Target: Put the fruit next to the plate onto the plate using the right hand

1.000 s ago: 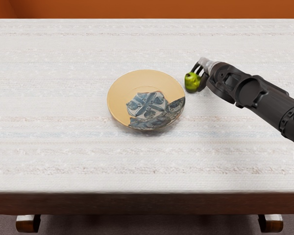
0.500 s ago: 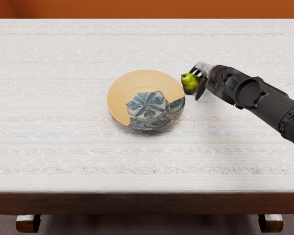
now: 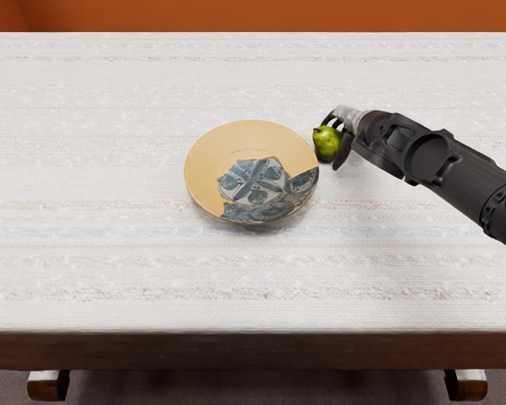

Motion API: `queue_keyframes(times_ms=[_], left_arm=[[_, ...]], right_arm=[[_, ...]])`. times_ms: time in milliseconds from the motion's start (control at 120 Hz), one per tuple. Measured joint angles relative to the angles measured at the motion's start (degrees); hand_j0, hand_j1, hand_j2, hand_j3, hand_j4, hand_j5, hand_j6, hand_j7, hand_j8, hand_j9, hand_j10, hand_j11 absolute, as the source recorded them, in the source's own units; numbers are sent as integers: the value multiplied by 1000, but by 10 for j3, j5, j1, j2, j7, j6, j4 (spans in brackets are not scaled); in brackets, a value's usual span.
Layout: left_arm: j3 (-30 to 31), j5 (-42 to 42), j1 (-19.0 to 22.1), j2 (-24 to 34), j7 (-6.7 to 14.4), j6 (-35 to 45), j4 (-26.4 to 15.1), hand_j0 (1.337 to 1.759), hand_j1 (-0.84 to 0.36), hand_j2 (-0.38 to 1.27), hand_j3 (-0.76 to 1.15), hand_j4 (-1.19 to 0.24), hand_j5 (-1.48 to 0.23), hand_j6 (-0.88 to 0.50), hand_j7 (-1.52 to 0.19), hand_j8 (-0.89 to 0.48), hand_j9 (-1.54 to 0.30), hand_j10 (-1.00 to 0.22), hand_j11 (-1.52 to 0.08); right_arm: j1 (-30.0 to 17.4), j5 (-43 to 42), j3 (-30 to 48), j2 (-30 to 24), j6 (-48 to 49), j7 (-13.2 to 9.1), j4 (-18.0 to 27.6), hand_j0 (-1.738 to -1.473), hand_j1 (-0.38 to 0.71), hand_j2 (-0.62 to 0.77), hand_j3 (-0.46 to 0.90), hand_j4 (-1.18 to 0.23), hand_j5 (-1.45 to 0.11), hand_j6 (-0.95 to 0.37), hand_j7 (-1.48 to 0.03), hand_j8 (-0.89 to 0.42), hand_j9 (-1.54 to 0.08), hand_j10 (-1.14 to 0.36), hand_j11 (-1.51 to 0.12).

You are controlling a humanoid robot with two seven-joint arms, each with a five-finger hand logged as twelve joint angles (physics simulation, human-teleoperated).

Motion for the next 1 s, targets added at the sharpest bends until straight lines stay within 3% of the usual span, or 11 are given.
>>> queue_keyframes(times_ms=[175, 358, 458, 617, 1000], left_arm=[[0, 0, 0, 0, 0, 0, 0, 1658, 334, 2, 0, -13, -17, -13, -17, -13, -17, -13, -17], [0, 0, 1, 0, 0, 0, 0, 1658, 334, 2, 0, -13, -17, -13, -17, -13, -17, -13, -17], [0, 0, 1, 0, 0, 0, 0, 1658, 334, 2, 0, -13, -17, -13, -17, -13, -17, -13, -17], [0, 0, 1, 0, 0, 0, 0, 1658, 334, 3, 0, -13, -17, -13, -17, -13, -17, -13, -17], [0, 0, 1, 0, 0, 0, 0, 1658, 334, 3, 0, -13, -17, -13, -17, -13, -17, -13, -17]], right_arm=[[3, 23, 0, 0, 4, 0, 0, -1658, 46, -64, 0, -338, -426, -333, -429, -304, -429, -332, -429], [4, 32, 0, 0, 6, 0, 0, -1658, 158, -83, 0, -431, -547, -429, -551, -368, -552, -426, -552], [4, 33, -1, 0, 6, 0, 0, -1657, 187, 4, 0, -482, -625, -422, -625, -354, -629, -478, -630], [3, 34, -2, 0, 6, 0, 0, -1655, 211, 33, -1, -529, -688, -387, -687, -321, -696, -522, -697], [4, 33, -5, 0, 5, 0, 0, -1652, 210, 271, 0, -669, -844, -447, -851, -381, -864, -633, -866]])
